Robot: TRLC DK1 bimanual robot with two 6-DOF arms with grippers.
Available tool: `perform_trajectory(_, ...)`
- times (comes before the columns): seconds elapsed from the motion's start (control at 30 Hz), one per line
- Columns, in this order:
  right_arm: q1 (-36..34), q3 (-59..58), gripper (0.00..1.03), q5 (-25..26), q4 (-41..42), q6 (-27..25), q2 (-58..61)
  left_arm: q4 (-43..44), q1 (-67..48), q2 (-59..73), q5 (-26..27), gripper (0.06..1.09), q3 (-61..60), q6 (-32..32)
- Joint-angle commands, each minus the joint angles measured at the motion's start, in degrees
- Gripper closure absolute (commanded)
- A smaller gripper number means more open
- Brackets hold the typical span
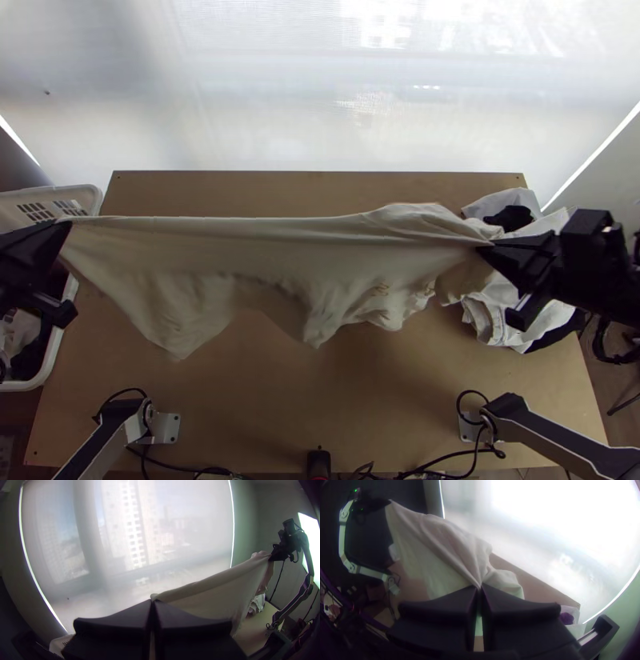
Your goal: Fold the t-shirt
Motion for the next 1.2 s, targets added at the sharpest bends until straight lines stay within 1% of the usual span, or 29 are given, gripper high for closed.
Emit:
perform_trajectory(0.0,-3.1,8.0,1.0,3.4,2.2,3.4,-2.0,5.7,4.0,-8.2,-0.3,1.05,1.0,-3.1)
perform_trajectory(0.13,-3.0,8.0,1.0,3.4,-1.1,3.2,-3.0,5.7,4.9,-13.1,-0.3,1.05,-1.2,-3.5)
perform_trajectory(0.23,-2.9,8.0,1.0,2.4,-5.5,3.2,-3.4,4.2,4.8,-16.0,-0.1,1.05,-2.9,-2.9)
perform_trajectory(0.33,-2.9,5.8,1.0,2.2,-6.6,3.2,-5.9,2.6,3.8,-17.8,-0.1,1.04,-3.2,-2.9)
perform_trajectory(0.5,-3.3,5.6,1.0,2.3,-6.8,3.2,-7.4,4.1,2.8,-20.4,-0.1,1.03,-3.2,-3.2)
perform_trajectory(0.67,-4.9,8.7,1.0,2.3,-6.7,3.2,-7.5,5.8,2.8,-21.0,-0.3,1.02,-1.6,-4.3)
perform_trajectory(0.83,-7.2,12.4,1.0,2.7,-6.5,2.9,-7.9,8.2,3.4,-22.5,-1.5,1.02,-1.1,-5.6)
perform_trajectory(0.9,-8.3,13.5,1.0,3.6,-6.6,2.8,-8.1,8.8,3.4,-22.8,-3.1,1.02,-0.6,-6.0)
perform_trajectory(0.97,-8.7,12.9,1.0,4.1,-6.9,2.7,-9.0,8.9,3.4,-23.8,-4.3,1.02,-1.0,-5.8)
perform_trajectory(1.17,-10.6,10.2,1.0,4.0,-7.8,2.8,-12.7,8.4,3.5,-27.1,-4.6,1.02,-2.8,-5.3)
